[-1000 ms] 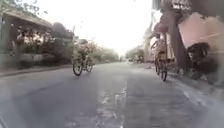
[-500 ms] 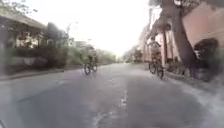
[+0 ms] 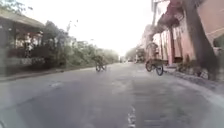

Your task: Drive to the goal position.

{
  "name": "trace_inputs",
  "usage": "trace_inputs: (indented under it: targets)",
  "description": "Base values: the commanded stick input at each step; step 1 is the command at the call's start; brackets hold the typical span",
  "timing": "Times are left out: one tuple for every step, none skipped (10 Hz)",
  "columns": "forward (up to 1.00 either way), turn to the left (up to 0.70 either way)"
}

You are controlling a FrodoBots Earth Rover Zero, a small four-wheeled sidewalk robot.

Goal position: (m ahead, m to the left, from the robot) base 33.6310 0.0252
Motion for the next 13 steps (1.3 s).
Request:
trace_inputs:
  targets:
    - [1.00,-0.36]
    - [1.00,-0.36]
    - [1.00,-0.36]
    - [1.00,-0.36]
    - [1.00,-0.36]
    - [1.00,-0.36]
    - [1.00,-0.36]
    - [1.00,-0.36]
    - [1.00,-0.07]
    - [1.00,0.04]
    - [1.00,0.04]
    - [1.00,0.04]
    - [1.00,0.04]
